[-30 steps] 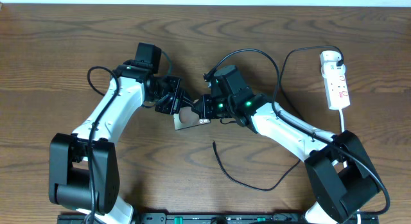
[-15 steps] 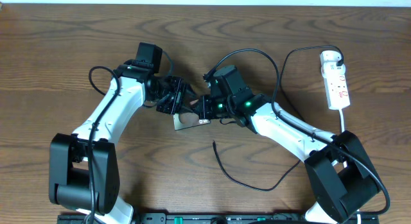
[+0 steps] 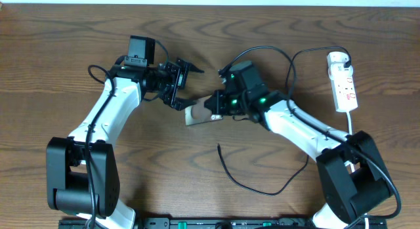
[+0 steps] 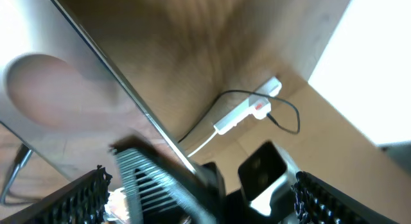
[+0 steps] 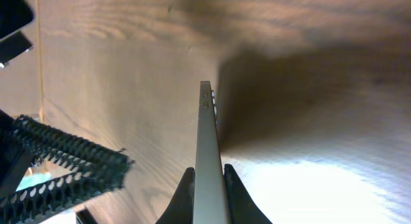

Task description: Plug charger to phone and switch on socket

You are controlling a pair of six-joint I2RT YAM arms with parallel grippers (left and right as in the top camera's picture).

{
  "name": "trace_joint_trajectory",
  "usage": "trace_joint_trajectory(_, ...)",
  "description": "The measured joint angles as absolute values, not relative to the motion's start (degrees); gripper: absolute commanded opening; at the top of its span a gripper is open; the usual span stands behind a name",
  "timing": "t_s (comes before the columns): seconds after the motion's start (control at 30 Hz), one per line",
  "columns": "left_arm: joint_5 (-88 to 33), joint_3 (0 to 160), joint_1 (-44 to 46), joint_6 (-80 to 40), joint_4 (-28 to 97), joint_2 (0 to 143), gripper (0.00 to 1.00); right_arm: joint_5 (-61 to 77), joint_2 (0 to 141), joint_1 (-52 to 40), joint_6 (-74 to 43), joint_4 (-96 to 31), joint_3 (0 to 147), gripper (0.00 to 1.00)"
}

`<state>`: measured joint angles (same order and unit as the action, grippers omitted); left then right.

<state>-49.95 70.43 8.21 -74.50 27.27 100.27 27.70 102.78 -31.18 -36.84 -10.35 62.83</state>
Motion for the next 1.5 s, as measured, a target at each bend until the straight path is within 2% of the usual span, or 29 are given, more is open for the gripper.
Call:
trace_joint_trajectory(0.47,-52.90,70.43,7.92,-62.98,17.43,100.27,0.90,37.30,102.80,-21.65,-45.78,-3.09,62.83,0.01)
trace_joint_trajectory(0.6,-53.93,70.43,7.92,-61.45,13.17,100.27,0.90,39.51,102.80,-19.35,-52.12,0.32,62.83,0.01)
trace_joint_trajectory(0.9,-55.27,70.43,7.92,-60.64,-1.19,100.27,0.91,39.33,102.94,-16.01,-77.54,11.40,62.81,0.01)
trace_joint_trajectory(1.1,-55.09,70.54,7.90,-60.12,-9.45,100.16,0.91,38.46,103.42,-15.99,-90.17,21.28,62.65,0.01)
trace_joint_trajectory(1.27,-54.70,71.16,7.57,-60.14,-10.76,99.26,0.91,37.39,104.49,-15.99,-95.04,27.24,62.48,0.02)
trace_joint_trajectory(1.5,-54.57,71.29,7.27,-61.39,-10.09,99.18,0.91,35.59,104.51,-15.97,-96.86,28.40,62.48,0.02)
